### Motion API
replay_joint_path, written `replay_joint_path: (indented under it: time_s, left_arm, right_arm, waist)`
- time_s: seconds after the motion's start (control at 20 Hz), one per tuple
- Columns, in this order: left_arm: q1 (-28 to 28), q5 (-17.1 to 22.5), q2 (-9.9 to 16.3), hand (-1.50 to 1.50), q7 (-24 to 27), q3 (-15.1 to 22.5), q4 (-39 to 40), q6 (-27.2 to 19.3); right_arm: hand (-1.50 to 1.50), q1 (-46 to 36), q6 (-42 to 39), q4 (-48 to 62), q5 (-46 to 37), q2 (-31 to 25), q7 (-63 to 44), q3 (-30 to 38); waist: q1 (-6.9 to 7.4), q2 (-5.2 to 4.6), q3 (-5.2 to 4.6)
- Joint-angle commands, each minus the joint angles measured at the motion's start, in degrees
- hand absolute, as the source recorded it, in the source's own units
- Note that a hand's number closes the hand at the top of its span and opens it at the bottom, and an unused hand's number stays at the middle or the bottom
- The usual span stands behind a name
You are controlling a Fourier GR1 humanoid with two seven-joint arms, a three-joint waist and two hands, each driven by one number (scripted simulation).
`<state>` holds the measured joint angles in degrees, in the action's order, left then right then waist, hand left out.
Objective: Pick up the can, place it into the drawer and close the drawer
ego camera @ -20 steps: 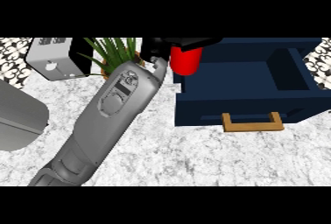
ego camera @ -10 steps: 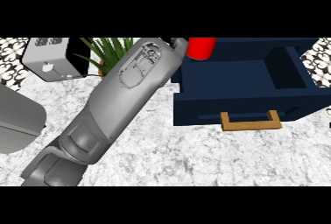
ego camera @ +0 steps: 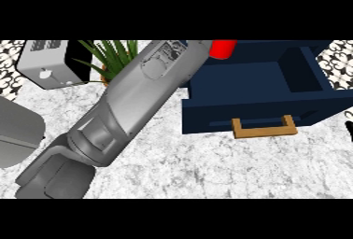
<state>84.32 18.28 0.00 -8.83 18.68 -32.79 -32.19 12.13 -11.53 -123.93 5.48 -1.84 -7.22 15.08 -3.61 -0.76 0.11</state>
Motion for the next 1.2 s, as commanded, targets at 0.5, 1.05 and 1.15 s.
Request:
replay_joint_path:
  time_s: [0.5,1.05,1.15]
  left_arm:
    - [2.5,7.2,0.0,1.5,4.3,8.9,8.2,-4.3]
    - [-0.1,9.0,0.0,1.5,8.9,15.1,11.6,-6.0]
    - [-1.3,9.8,0.0,-1.5,8.6,16.0,11.4,-7.9]
  right_arm:
    - [-1.5,-3.2,0.4,1.0,-0.6,-1.3,-1.5,0.2]
    - [-1.5,-7.7,1.0,5.8,-1.8,-1.3,0.5,-0.7]
    - [-1.5,-7.6,0.3,4.7,0.0,-1.6,-0.5,-0.4]
  waist:
    - [-1.61,-0.28,0.03]
    - [-3.52,-1.14,0.09]
    - [-4.68,-1.19,0.11]
